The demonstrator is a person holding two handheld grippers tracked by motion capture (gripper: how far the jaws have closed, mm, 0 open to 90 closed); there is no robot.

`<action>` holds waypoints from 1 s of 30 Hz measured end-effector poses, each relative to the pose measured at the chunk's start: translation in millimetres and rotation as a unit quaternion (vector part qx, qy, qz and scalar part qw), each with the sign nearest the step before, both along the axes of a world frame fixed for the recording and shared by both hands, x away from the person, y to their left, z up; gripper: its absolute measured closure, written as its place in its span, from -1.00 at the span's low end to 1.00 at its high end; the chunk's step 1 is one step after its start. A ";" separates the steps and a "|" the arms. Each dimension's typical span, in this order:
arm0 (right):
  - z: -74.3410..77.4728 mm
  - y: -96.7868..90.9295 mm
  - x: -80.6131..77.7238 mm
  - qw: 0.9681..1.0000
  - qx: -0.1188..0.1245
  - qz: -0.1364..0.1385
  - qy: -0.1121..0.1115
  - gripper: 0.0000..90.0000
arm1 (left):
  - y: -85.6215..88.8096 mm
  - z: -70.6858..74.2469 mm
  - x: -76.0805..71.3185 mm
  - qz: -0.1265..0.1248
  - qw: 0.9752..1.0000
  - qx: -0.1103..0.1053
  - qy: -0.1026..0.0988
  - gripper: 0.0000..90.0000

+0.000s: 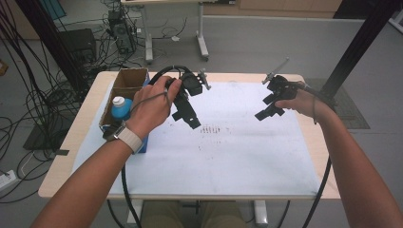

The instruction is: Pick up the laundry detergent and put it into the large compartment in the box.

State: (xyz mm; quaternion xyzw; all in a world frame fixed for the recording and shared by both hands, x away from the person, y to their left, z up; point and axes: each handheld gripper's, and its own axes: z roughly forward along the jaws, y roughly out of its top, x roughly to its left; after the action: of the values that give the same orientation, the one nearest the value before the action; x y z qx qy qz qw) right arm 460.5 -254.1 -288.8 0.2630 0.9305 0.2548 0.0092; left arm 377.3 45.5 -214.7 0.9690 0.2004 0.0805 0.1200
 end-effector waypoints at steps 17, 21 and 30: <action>-2.6 -2.9 0.0 1.000 0.003 -0.003 0.002 -0.80 | -14.6 -29.7 2.6 -0.011 1.000 -0.011 0.018 -0.88; -3.6 -2.1 0.5 1.000 0.004 -0.003 0.001 -0.80 | -14.5 -28.2 4.1 -0.012 1.000 -0.014 0.022 -0.88; -5.5 -4.4 1.1 1.000 0.006 -0.005 0.003 -0.81 | -14.1 -28.9 5.8 -0.009 1.000 -0.014 0.022 -0.88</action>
State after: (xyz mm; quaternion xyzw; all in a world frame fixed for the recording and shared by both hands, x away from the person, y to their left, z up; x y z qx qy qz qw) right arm 461.6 -258.5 -294.3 0.2687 0.9276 0.2595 0.0059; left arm 383.2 31.4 -243.6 0.9705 0.1955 0.0547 0.1299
